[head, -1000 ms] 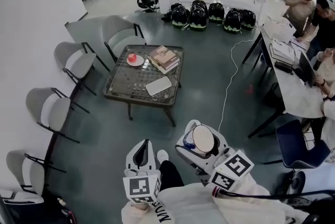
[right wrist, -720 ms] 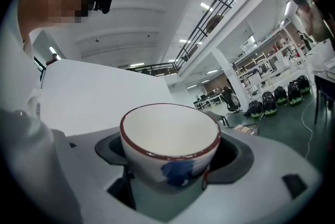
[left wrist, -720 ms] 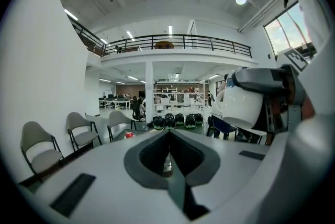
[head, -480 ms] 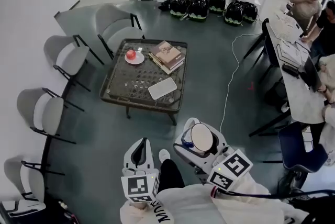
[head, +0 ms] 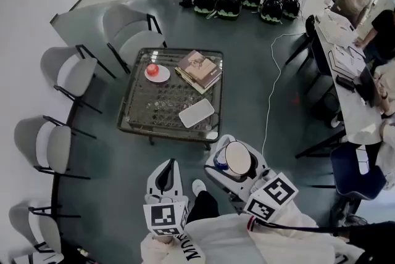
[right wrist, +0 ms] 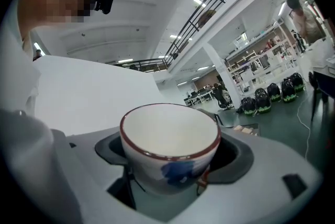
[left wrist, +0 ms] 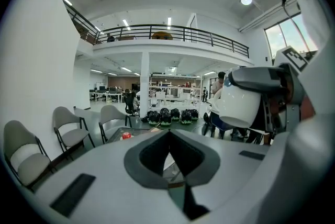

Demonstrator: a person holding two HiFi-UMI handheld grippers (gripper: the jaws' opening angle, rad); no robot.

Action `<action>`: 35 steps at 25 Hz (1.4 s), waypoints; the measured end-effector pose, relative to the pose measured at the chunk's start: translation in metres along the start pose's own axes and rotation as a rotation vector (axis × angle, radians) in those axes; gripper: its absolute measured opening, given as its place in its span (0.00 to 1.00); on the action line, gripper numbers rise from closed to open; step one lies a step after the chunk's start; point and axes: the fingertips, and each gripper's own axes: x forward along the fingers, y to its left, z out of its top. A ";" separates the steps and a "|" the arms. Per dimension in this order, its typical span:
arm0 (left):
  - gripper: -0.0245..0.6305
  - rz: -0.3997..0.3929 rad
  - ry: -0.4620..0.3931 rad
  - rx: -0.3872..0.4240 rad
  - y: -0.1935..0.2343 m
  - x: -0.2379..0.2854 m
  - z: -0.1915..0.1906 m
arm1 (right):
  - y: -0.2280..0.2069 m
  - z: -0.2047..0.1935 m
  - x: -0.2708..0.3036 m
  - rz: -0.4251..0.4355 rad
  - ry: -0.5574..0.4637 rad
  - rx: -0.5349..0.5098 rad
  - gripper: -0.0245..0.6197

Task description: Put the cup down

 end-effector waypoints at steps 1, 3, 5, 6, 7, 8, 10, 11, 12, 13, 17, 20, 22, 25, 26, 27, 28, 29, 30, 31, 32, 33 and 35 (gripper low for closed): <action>0.05 -0.008 -0.003 0.002 0.007 0.006 0.004 | 0.000 0.002 0.008 -0.005 -0.004 -0.001 0.69; 0.05 -0.021 -0.010 0.005 0.020 0.017 0.011 | 0.000 0.005 0.022 -0.018 -0.009 -0.005 0.69; 0.05 -0.034 -0.016 0.008 0.032 0.027 0.016 | -0.001 0.007 0.035 -0.030 -0.013 -0.009 0.69; 0.05 -0.042 -0.018 0.010 0.036 0.032 0.018 | -0.002 0.008 0.041 -0.034 -0.015 -0.011 0.69; 0.05 -0.052 -0.020 0.011 0.040 0.037 0.020 | -0.002 0.009 0.047 -0.037 -0.018 -0.011 0.69; 0.05 -0.062 -0.022 0.010 0.043 0.040 0.022 | -0.002 0.010 0.051 -0.038 -0.022 -0.011 0.69; 0.05 -0.083 -0.025 0.004 0.048 0.047 0.025 | 0.002 0.013 0.059 -0.042 -0.031 -0.016 0.69; 0.05 -0.092 -0.026 0.003 0.050 0.049 0.026 | 0.003 0.015 0.062 -0.047 -0.034 -0.023 0.69; 0.05 -0.100 -0.026 0.003 0.052 0.051 0.027 | 0.004 0.016 0.064 -0.052 -0.037 -0.029 0.69; 0.05 -0.108 -0.026 0.004 0.052 0.053 0.028 | 0.005 0.016 0.065 -0.056 -0.037 -0.033 0.69; 0.05 -0.140 -0.030 0.016 0.051 0.055 0.031 | 0.005 0.018 0.069 -0.067 -0.034 -0.049 0.69; 0.05 -0.149 -0.031 0.015 0.053 0.057 0.029 | 0.002 0.019 0.071 -0.086 -0.039 -0.053 0.69; 0.05 -0.156 -0.031 0.011 0.053 0.060 0.028 | -0.001 0.019 0.073 -0.091 -0.039 -0.052 0.69; 0.05 -0.163 -0.030 0.011 0.055 0.064 0.027 | -0.002 0.018 0.074 -0.096 -0.037 -0.059 0.69; 0.05 -0.165 -0.031 0.013 0.056 0.065 0.027 | -0.002 0.018 0.075 -0.099 -0.039 -0.060 0.69; 0.05 -0.167 -0.033 0.014 0.057 0.066 0.029 | -0.001 0.019 0.075 -0.103 -0.041 -0.062 0.69; 0.05 -0.170 -0.034 0.015 0.057 0.067 0.030 | -0.001 0.019 0.075 -0.107 -0.044 -0.066 0.69; 0.05 -0.174 -0.034 0.016 0.056 0.068 0.030 | -0.002 0.020 0.074 -0.111 -0.046 -0.070 0.69; 0.05 -0.177 -0.034 0.018 0.055 0.069 0.030 | -0.003 0.020 0.074 -0.115 -0.048 -0.074 0.69; 0.05 -0.180 -0.033 0.019 0.053 0.070 0.030 | -0.005 0.020 0.073 -0.119 -0.048 -0.075 0.69; 0.05 -0.182 -0.033 0.022 0.051 0.072 0.029 | -0.007 0.019 0.073 -0.122 -0.049 -0.075 0.69; 0.05 -0.183 -0.031 0.026 0.050 0.074 0.028 | -0.010 0.019 0.073 -0.125 -0.049 -0.074 0.69; 0.05 -0.186 -0.025 0.033 0.048 0.080 0.026 | -0.017 0.017 0.076 -0.128 -0.048 -0.071 0.69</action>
